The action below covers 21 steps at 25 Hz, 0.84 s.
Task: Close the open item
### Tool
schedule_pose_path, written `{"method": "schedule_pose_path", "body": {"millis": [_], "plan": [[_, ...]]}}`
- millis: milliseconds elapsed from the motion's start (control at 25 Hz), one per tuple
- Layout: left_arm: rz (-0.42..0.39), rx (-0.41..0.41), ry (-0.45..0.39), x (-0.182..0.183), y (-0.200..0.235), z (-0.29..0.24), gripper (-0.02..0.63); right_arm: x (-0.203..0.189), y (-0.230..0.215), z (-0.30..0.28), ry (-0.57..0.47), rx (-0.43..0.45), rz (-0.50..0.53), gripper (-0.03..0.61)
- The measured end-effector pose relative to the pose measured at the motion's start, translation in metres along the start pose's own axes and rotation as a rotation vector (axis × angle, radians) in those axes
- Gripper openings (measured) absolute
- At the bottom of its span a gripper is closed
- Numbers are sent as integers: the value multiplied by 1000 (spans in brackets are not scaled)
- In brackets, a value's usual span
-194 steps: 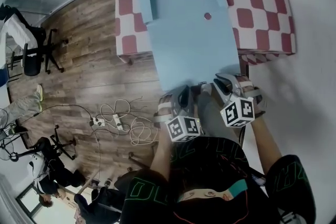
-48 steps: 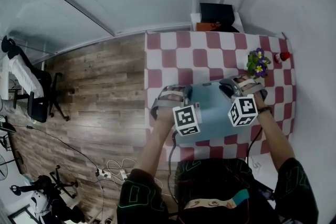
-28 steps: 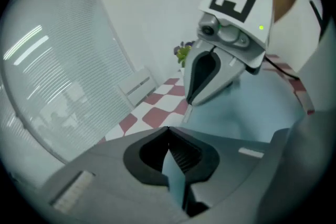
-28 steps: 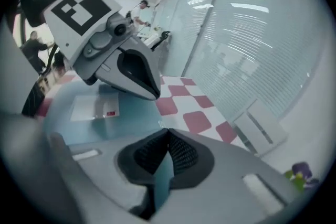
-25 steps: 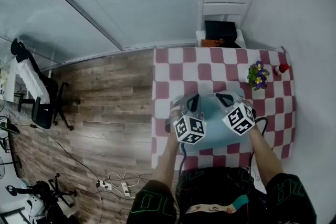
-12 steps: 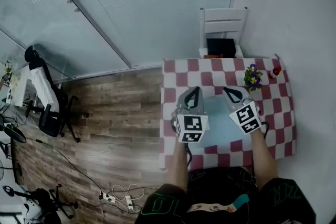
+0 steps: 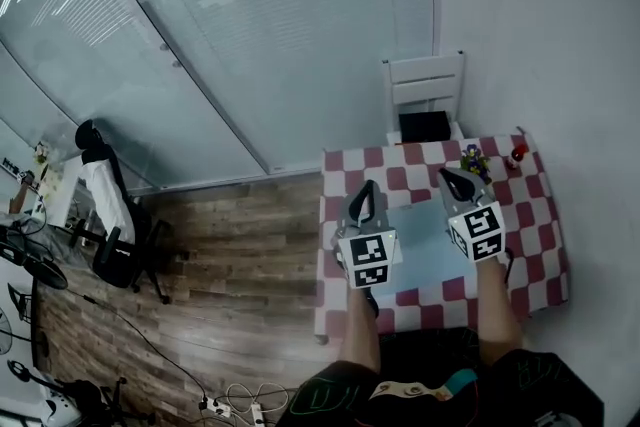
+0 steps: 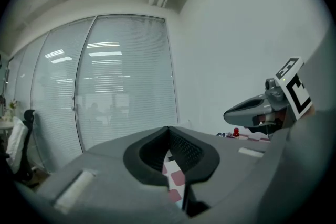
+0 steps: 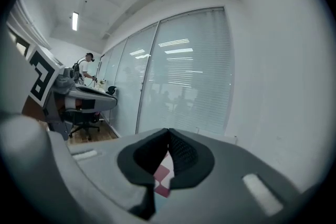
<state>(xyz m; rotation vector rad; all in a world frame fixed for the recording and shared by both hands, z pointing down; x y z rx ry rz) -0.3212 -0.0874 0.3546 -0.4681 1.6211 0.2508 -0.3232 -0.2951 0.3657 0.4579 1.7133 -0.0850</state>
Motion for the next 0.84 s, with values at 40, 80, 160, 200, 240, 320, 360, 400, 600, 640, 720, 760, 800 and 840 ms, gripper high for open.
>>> {"method": "schedule_pose_path", "body": {"millis": [40,80,160,200,240,320,360,400,600,640,720,760,800,840], "plan": [[-8,11,-2,3,0,1,9,3,-1,3,-8,-6,0,3],[-11,17,-5,5,-1,2,9,5,-2,6,-14,-12,-2,3],[-15,25,-9,9,-5,2,9,7,-6,10,-22,-16,-1,3],[-24,27,-7,10,-9,2,9,8,-8,12,-24,-17,1,3],[-39,27,-3,10,-12,1,9,8,-10,14,-27,-21,-2,3],[-76,27,9,10,-17,-1,9,9,-13,15,-37,-31,-12,3],[-90,29,14,9,-18,-1,9,10,-14,14,-45,-31,-13,3],[-98,30,14,10,-18,-1,9,11,-13,14,-50,-30,-10,3],[-93,22,-15,13,-15,3,9,14,-7,14,-58,-23,11,3],[-88,21,-19,13,-15,3,9,15,-6,14,-61,-20,15,3],[-83,22,-19,10,-14,2,9,15,-6,13,-64,-16,20,3],[-81,21,-18,8,-14,2,9,14,-5,13,-64,-14,21,3],[-77,20,-17,6,-14,2,9,13,-5,13,-64,-13,21,3],[-73,19,-16,4,-15,2,9,12,-5,12,-64,-11,21,3]]}}
Point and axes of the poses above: the fingertips, and each gripper's own axes: z backward along the fingers, y to its left, x out of its top, the point moved 8 cm from there along z, backward along the fingers, and after that the axes turned 4 degrees about -x, right-handed, at the moved point
